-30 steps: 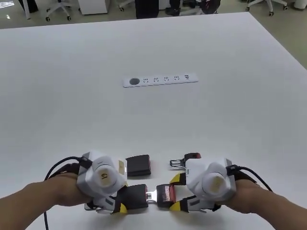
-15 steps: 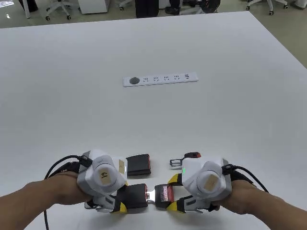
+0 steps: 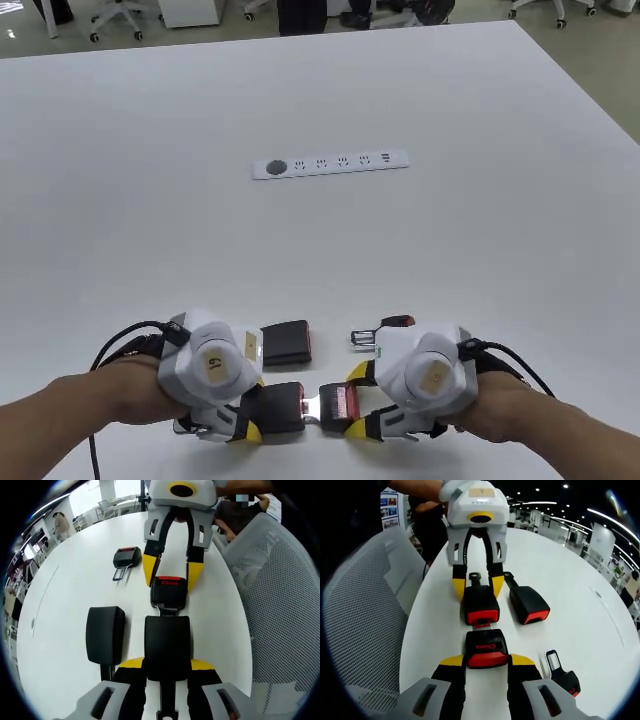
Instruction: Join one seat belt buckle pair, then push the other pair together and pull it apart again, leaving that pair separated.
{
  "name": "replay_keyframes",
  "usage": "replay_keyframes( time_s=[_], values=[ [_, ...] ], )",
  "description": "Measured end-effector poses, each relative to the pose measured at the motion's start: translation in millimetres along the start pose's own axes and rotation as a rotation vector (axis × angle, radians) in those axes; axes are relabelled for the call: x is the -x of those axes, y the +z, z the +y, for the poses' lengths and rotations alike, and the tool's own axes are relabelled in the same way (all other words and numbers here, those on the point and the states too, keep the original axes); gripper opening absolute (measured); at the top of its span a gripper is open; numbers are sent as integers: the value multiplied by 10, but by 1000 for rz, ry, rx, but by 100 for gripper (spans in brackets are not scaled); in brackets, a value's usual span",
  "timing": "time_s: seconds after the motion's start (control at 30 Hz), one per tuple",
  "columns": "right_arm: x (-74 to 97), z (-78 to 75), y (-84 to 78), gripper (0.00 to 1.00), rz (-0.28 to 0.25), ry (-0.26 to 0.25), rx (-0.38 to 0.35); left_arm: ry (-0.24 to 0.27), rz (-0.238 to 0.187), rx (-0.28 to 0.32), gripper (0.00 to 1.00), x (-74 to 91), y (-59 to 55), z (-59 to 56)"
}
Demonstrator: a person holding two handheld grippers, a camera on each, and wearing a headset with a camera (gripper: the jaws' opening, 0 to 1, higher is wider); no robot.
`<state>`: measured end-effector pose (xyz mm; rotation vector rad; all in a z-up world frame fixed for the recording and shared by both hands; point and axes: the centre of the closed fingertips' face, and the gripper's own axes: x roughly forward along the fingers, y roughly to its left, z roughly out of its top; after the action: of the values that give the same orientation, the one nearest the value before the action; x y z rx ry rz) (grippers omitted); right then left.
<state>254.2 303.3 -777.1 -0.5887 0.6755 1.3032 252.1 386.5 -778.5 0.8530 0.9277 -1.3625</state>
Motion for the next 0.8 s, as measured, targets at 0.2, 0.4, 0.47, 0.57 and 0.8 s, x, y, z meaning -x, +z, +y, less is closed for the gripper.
replay_keyframes(
  time_s=[0.2,0.4,0.47,0.57,0.8],
  values=[
    [-1,0,2,26,5,7,8,0,0,1,31,-3,-10,6],
    [5,1,1,26,6,4,0,-2,-1,2,31,-7,-19,12],
    [1,-2,-1,26,5,7,0,-2,0,2,31,-6,-19,12],
    [-47,23,52,26,-15,17,-20,-5,4,-4,31,-11,-22,14],
    [-53,90,140,26,-17,13,18,-1,12,2,31,-48,-42,47]
  ],
)
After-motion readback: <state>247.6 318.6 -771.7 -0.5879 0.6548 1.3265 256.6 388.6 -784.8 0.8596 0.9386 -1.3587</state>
